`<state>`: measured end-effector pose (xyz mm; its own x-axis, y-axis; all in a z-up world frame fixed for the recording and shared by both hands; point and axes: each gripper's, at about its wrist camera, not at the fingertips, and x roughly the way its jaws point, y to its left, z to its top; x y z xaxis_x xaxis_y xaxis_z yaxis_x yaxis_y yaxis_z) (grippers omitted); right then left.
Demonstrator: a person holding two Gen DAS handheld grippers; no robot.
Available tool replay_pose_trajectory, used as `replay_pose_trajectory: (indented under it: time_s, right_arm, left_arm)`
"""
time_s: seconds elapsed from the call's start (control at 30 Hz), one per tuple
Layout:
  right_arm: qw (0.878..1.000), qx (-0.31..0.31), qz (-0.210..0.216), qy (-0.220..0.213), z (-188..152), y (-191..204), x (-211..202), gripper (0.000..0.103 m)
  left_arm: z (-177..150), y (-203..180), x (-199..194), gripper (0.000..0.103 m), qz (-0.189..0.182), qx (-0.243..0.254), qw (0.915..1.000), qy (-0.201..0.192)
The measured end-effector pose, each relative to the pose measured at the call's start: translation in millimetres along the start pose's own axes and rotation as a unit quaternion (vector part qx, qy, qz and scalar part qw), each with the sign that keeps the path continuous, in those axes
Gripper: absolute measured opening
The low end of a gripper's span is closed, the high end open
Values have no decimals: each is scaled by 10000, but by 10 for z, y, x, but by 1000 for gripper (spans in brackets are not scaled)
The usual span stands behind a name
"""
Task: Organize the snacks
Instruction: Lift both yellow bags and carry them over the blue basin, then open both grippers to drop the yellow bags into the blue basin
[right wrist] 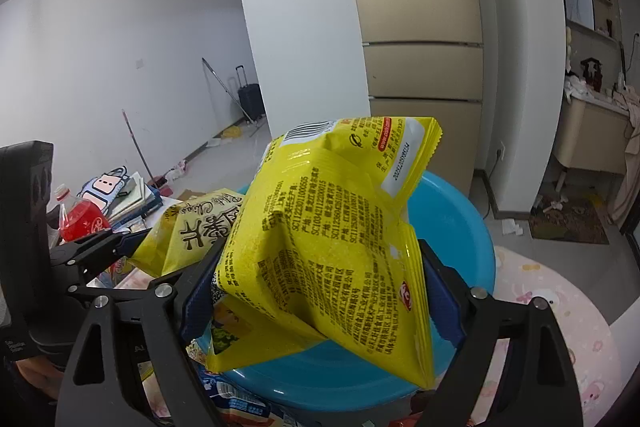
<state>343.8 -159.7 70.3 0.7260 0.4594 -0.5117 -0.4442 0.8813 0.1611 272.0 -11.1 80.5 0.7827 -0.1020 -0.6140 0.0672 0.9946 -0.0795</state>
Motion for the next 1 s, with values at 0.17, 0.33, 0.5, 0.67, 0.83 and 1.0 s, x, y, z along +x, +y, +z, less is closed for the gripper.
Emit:
replay_pose_trajectory:
  time_s: [0.17,0.33,0.5,0.67,0.83,1.0]
  right_arm:
    - [9999,22,-92,108,-16,-38,54,87]
    - [9996,-32,-175,230,-31,-78,105,87]
    - [9992,-20,-239,328,-53,-111,170,87]
    - [9989,-36,-248,404,-64,-96,225,88]
    - [9993,-34,-211,316,-42,-46,205,99]
    - [9998,-43,-165,74,5,-56,31,103]
  left_arm:
    - [-7,-18,56,76,26,25,10000,59]
    - [-4,-2,128,76,82,-22,9998,155]
    - [28,-3,155,76,84,-96,9997,198]
    - [41,9,162,76,37,-163,9996,222]
    - [48,39,59,79,-6,-207,9998,12]
    - [74,36,-111,103,263,-138,9985,-450]
